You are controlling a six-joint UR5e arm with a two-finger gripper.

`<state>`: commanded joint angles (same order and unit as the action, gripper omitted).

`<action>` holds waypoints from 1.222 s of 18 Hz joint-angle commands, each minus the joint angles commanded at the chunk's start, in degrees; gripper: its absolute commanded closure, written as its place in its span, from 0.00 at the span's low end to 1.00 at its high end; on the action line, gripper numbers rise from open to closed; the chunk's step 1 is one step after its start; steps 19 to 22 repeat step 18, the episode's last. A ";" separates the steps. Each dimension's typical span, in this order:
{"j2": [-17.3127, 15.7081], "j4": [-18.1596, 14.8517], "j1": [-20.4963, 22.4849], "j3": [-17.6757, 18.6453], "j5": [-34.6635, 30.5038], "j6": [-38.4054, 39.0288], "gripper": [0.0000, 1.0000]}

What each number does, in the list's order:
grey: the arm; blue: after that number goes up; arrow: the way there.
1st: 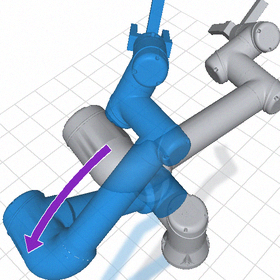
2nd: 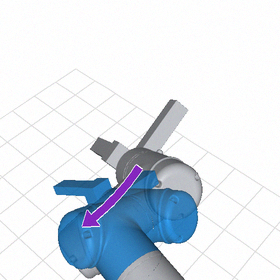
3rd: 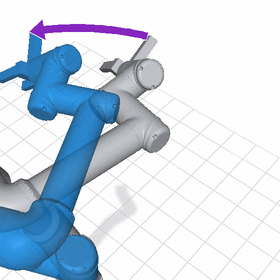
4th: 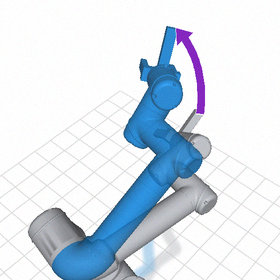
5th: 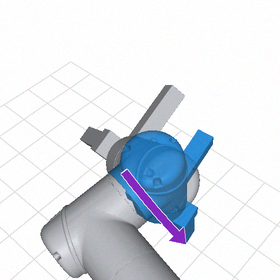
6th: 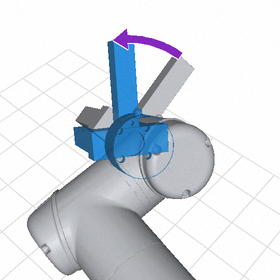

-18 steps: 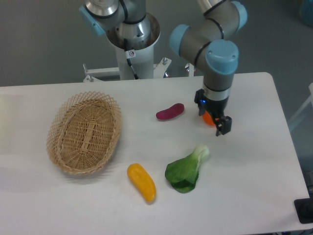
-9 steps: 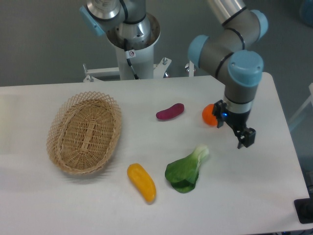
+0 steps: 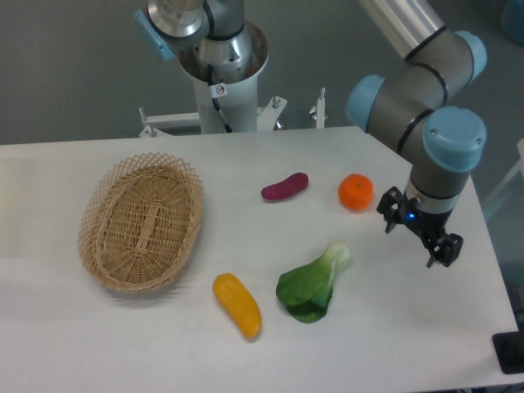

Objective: Place the sweet potato on the table

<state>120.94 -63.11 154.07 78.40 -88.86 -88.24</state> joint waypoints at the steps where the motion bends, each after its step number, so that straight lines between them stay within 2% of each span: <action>1: 0.09 0.00 -0.09 0.00 -0.09 0.09 0.00; 22: 0.35 0.70 -0.44 1.05 -1.76 0.00 0.00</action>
